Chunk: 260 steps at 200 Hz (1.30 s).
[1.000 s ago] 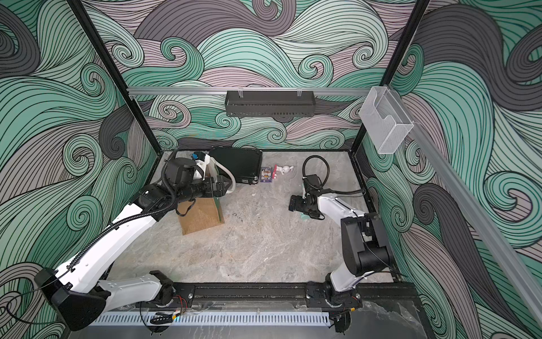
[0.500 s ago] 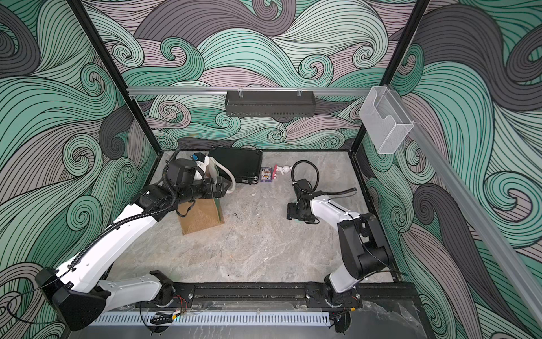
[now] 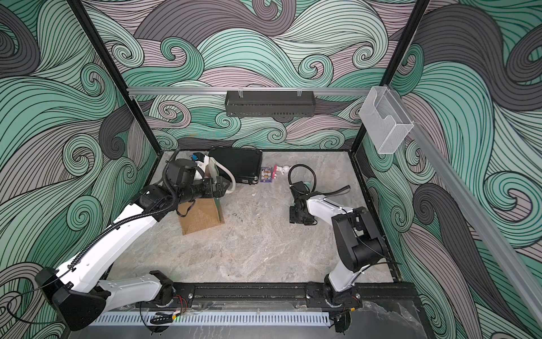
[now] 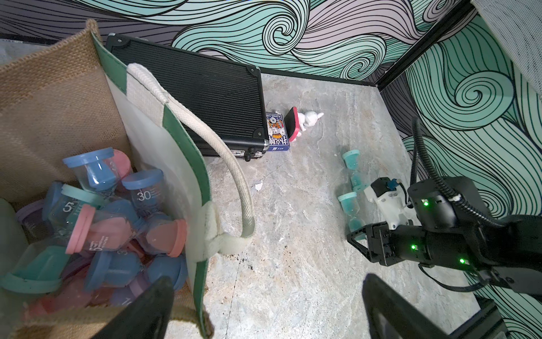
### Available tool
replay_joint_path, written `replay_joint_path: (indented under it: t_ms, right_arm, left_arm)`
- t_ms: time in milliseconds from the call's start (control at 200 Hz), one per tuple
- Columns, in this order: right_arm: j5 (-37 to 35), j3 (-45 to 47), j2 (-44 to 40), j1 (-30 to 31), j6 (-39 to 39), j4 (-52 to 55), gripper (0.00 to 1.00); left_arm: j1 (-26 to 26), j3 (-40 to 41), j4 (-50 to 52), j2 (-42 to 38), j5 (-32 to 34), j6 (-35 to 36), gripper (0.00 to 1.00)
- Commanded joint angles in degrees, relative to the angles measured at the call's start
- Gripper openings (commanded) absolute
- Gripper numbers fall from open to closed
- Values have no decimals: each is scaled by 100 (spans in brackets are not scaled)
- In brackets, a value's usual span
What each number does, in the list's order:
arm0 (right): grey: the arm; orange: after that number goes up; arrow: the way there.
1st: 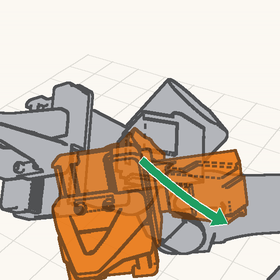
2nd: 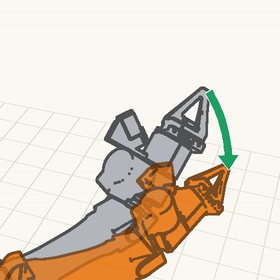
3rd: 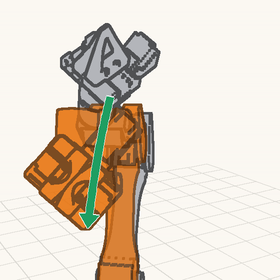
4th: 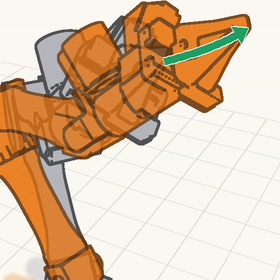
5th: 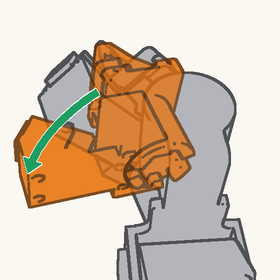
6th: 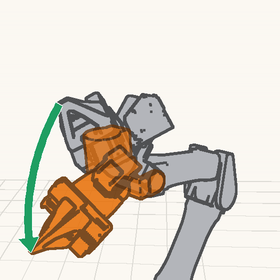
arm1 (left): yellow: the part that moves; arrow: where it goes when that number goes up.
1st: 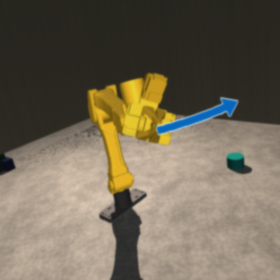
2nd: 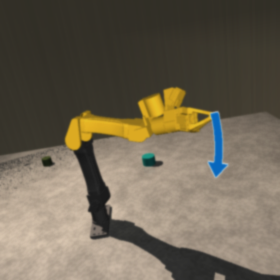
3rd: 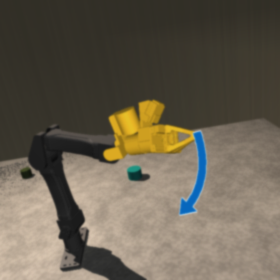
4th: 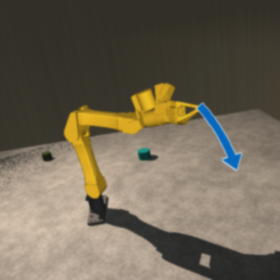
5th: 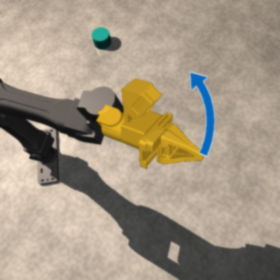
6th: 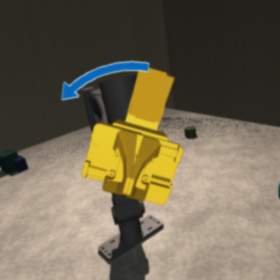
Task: Put the hourglass into the canvas bag
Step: Pick up the hourglass from the center of the board, then place the hourglass in the canvas bag.
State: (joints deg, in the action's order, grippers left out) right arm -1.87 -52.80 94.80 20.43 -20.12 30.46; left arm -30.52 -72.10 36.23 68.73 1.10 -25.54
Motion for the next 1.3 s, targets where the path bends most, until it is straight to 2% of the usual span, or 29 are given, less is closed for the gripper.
replay_joint_path:
  t_ms: [0, 195, 590, 861, 1041, 1151, 1296]
  right_arm:
    - [-2, 52, -134, 48, 80, -63, 45]
    - [111, 29, -396, 100, 166, -38, 36]
    - [1064, -49, -1869, 699, 100, -101, 32]
    - [1830, -307, -2675, 1546, -196, -783, 30]
    - [1974, -534, -2678, 2171, -242, -1448, 29]
    - [2073, -672, -2503, 2440, -242, -1787, 29]
    - [2180, -910, -2213, 2712, -197, -2020, 28]
  left_arm:
    - [10, -64, 20, -99, 119, -69, 99]
    - [28, -61, 16, -157, 135, -146, 99]
    - [193, 146, -138, -620, 191, -570, 98]
    - [222, 215, -661, -586, -554, -1315, 99]
    - [218, 309, -1060, -443, -1135, -1744, 98]
    - [213, 405, -1300, -370, -1511, -1835, 94]
    - [208, 534, -1384, -302, -1676, -1871, 94]
